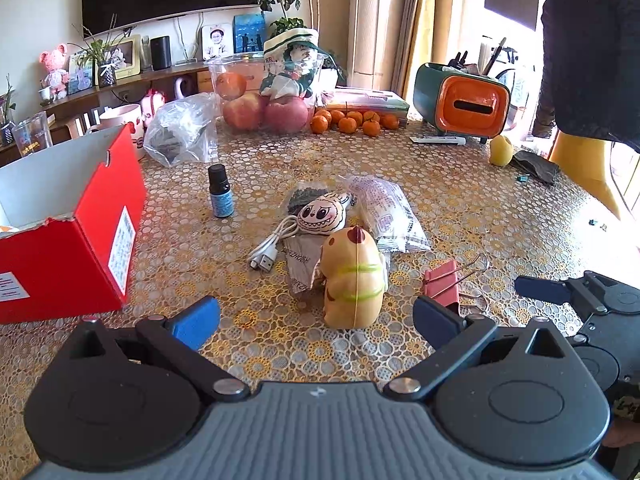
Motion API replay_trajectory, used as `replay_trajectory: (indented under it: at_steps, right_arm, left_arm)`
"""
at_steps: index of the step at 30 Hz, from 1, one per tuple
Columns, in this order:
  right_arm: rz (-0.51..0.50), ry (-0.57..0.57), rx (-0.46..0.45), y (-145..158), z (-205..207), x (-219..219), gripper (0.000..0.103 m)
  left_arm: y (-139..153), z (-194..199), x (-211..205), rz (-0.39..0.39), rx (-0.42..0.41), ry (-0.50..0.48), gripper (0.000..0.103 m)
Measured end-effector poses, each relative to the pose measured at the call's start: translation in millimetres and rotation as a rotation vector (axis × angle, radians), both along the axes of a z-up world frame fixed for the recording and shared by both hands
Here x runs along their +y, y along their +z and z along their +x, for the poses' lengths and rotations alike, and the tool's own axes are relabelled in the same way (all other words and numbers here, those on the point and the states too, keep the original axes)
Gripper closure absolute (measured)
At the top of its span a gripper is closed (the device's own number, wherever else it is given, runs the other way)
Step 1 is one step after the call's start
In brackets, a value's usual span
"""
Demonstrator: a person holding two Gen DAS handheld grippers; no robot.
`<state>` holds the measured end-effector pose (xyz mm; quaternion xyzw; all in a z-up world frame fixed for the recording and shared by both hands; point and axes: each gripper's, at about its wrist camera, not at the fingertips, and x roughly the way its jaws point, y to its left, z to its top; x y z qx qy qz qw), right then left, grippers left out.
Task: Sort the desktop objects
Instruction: 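Move left gripper to the yellow chick toy while right gripper approaches the pink binder clip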
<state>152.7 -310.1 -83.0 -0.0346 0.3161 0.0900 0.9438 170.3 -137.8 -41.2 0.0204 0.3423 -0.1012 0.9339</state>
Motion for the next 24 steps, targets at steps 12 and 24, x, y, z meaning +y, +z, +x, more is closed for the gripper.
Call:
replay_trajectory:
  at_steps: [12, 24]
  right_arm:
    - [-0.025, 0.072, 0.018, -21.4, 35.3, 2.1, 0.020]
    - [0.013, 0.079, 0.006, -21.8, 41.6, 4.9, 0.029]
  left_arm:
    - [-17.4, 36.6, -24.4, -0.009, 0.017, -0.029, 0.002]
    - [-30.5, 54.7, -35.0, 0.020, 0.027, -0.048, 0.025]
